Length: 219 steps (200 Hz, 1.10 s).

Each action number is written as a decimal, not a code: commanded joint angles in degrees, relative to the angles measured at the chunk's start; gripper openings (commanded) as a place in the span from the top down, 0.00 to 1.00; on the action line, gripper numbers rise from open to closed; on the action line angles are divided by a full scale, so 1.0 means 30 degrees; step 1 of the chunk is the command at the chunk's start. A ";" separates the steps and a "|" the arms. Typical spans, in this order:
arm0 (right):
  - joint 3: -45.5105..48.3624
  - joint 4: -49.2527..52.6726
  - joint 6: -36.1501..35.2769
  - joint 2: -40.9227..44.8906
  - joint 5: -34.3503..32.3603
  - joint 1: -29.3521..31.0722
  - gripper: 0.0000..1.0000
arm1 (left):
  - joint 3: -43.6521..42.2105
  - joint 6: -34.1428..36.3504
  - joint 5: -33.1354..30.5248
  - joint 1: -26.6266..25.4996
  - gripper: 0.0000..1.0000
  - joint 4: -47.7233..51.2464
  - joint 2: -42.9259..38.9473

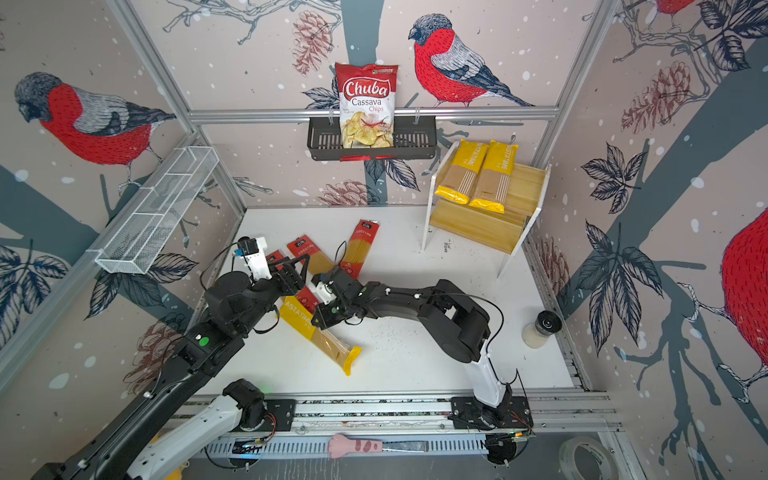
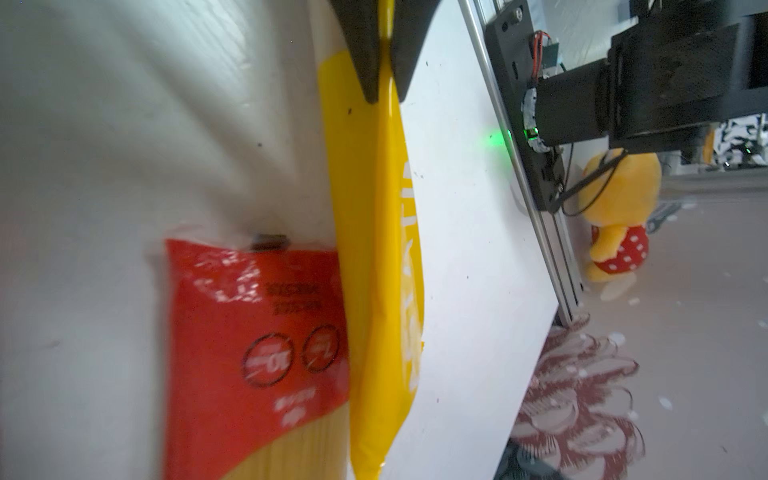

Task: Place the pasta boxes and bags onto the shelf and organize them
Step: 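Drag the pack with the right gripper toward the left gripper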

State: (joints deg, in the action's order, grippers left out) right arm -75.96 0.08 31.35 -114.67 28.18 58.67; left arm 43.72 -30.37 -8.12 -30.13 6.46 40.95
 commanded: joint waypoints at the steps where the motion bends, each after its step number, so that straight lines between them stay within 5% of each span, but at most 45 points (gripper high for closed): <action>1: 0.1147 -0.4191 0.2483 0.1110 0.1009 -0.0878 0.97 | 0.0387 0.0754 -0.0145 0.0016 0.30 -0.0416 0.0151; 50: 0.5582 -1.0425 0.8251 0.1674 0.0669 -0.3284 0.96 | -0.0362 0.0640 0.0267 0.0013 0.30 -0.1290 0.1233; 98: 0.6936 -1.0144 0.8885 0.1578 -0.0800 -0.3514 0.88 | -0.4253 -0.1815 0.0630 0.0004 0.30 -0.2622 0.0431; 170: 0.7289 -0.4323 0.3270 0.3145 0.1081 -0.4964 0.51 | -0.9356 -0.5419 0.2671 -0.0004 0.34 -0.5348 0.1298; 219: 0.6675 -0.2193 0.0838 0.3099 0.1362 -0.3948 0.40 | -1.0818 -0.6157 0.3759 -0.0117 0.35 -0.6813 0.3138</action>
State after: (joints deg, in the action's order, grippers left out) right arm -55.05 -10.09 39.13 -105.27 30.70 44.99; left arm 12.62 -46.74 0.62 -30.26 -8.58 48.64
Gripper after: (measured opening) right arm 0.587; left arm 0.650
